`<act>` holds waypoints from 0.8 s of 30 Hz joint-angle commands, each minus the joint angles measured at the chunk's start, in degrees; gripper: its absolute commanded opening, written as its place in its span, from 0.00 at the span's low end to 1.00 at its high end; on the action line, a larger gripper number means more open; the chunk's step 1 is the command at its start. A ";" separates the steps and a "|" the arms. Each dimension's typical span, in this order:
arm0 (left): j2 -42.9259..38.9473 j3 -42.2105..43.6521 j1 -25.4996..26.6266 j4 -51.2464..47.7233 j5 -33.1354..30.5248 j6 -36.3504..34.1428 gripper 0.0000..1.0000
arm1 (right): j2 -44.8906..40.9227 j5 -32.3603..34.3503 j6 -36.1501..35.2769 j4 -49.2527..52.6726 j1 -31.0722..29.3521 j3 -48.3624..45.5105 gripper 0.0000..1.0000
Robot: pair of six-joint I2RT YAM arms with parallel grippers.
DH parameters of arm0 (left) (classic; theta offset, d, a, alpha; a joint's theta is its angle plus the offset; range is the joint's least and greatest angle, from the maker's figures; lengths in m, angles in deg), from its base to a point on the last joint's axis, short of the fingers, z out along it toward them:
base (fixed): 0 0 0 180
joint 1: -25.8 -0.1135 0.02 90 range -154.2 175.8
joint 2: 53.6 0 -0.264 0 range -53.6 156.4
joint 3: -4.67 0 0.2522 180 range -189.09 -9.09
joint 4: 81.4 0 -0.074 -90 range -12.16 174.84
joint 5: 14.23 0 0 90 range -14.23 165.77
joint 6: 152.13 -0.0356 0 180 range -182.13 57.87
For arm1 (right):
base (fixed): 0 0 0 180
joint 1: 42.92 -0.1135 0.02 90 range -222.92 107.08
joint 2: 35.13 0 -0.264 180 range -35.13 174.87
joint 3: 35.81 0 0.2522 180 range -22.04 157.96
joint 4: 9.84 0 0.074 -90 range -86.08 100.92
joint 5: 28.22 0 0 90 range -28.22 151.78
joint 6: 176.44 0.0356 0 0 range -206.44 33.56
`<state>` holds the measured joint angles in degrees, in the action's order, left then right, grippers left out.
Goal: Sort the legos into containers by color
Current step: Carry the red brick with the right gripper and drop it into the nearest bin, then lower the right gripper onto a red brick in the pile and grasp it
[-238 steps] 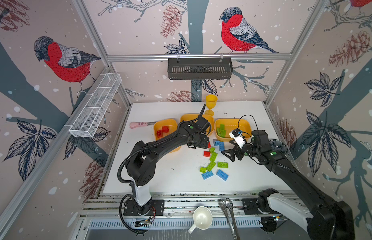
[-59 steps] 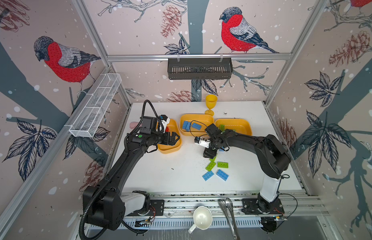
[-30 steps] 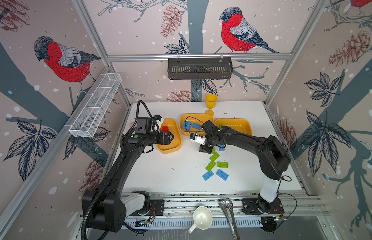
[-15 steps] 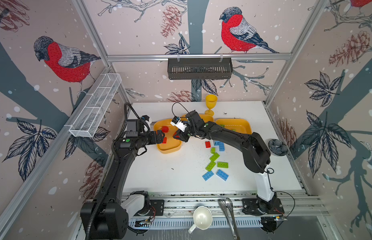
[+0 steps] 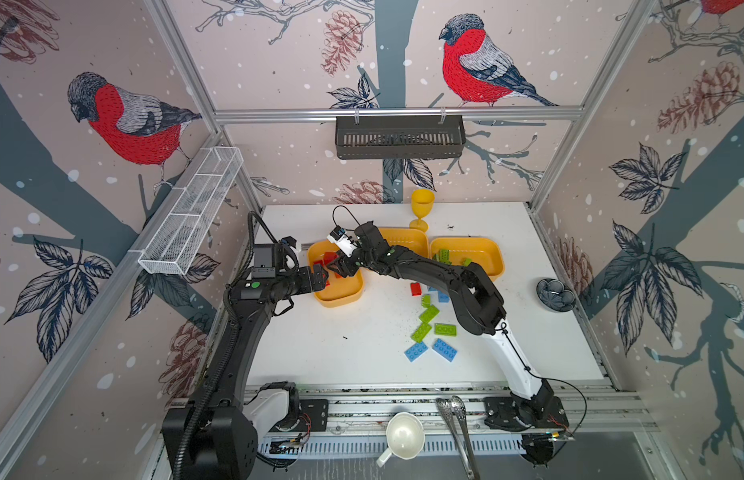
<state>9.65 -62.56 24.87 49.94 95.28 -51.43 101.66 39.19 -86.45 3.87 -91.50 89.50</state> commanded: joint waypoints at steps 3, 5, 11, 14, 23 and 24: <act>0.12 0.73 -0.30 2.24 1.84 0.46 0.96 | -5.39 0.67 2.06 -0.43 1.65 -3.99 0.70; 0.21 1.09 -0.30 3.03 2.82 0.97 0.96 | -9.94 0.44 2.31 0.50 2.51 -8.95 0.71; -0.13 3.06 -0.30 6.57 6.51 2.57 0.96 | -24.85 2.11 0.82 7.31 4.82 -26.15 0.75; -0.39 4.07 -0.24 8.53 8.44 3.16 0.96 | -31.42 5.28 4.93 11.04 6.88 -33.76 0.76; 1.07 4.95 -0.25 10.78 11.78 4.98 0.96 | -42.83 17.99 24.09 17.75 8.42 -47.15 0.76; 1.35 4.96 -0.21 11.10 12.27 5.28 0.96 | -43.01 19.33 26.11 18.03 8.43 -47.86 0.76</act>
<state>10.56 -57.75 24.69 58.09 105.00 -47.10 59.46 52.79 -68.83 19.49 -83.02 42.97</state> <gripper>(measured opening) 0.961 0.758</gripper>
